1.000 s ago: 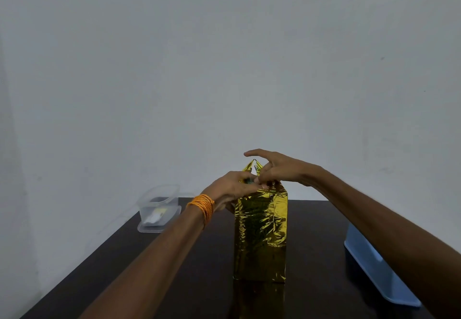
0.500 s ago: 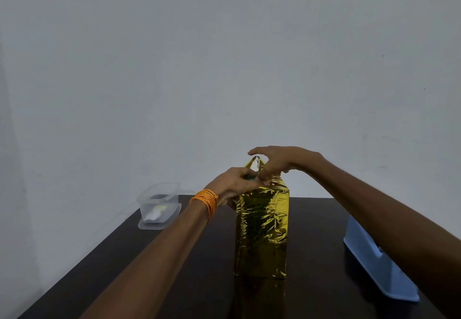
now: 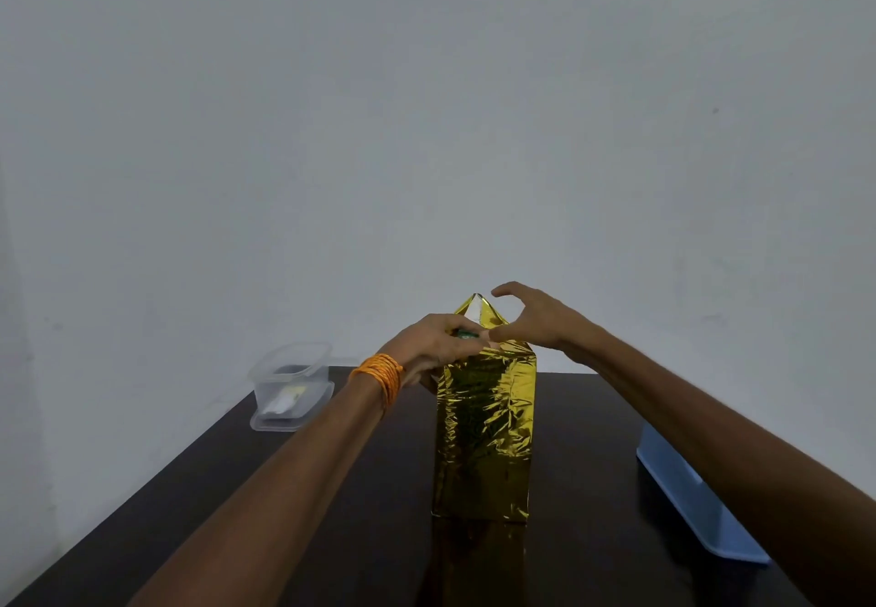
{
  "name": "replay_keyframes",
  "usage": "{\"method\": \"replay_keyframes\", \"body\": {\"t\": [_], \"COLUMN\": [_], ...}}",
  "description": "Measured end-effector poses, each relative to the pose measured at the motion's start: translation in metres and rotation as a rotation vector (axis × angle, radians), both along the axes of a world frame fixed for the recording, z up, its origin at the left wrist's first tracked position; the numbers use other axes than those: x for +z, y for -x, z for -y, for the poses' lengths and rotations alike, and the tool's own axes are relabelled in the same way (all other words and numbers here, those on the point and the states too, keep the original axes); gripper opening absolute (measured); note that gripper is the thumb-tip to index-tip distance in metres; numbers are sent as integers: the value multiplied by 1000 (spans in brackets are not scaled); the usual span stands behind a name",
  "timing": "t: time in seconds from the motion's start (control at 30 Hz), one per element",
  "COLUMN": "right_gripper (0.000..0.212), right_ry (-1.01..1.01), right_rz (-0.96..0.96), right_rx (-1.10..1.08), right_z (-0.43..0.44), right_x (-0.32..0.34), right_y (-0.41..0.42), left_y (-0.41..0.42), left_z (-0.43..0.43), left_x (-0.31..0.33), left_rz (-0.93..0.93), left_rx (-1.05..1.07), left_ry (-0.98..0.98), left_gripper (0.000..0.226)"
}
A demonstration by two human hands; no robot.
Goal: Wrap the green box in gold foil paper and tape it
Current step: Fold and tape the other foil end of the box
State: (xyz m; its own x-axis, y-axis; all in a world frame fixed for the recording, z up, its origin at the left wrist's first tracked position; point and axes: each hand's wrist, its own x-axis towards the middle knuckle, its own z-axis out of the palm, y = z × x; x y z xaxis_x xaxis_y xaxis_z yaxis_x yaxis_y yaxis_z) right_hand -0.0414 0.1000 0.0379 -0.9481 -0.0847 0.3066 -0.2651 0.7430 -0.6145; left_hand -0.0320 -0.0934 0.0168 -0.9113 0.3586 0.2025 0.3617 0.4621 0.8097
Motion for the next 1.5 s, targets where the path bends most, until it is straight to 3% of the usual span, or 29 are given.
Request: {"method": "replay_keyframes", "body": {"t": [0.2, 0.47, 0.7, 0.87, 1.17, 1.43, 1.5], "right_gripper": [52, 66, 74, 60, 67, 59, 55], "right_ry": [204, 359, 340, 305, 413, 501, 528], "right_rz": [51, 201, 243, 226, 251, 270, 261], "right_rx": [-63, -42, -100, -97, -87, -53, -55], "right_z": [-1, 2, 16, 26, 12, 9, 9], "right_x": [-11, -15, -13, -8, -16, -21, -25], "right_y": [2, -4, -8, -4, -7, -18, -20], "left_y": [-1, 3, 13, 13, 9, -3, -3], "left_z": [1, -1, -1, 2, -1, -1, 0], "left_x": [0, -1, -3, -4, -2, 2, 3], "left_rz": [19, 4, -39, -30, 20, 36, 30], "left_rx": [3, 9, 22, 17, 23, 17, 20], "left_ry": [-8, -7, 36, 22, -18, -12, 16], "left_gripper": [41, 37, 45, 43, 36, 28, 35]}}
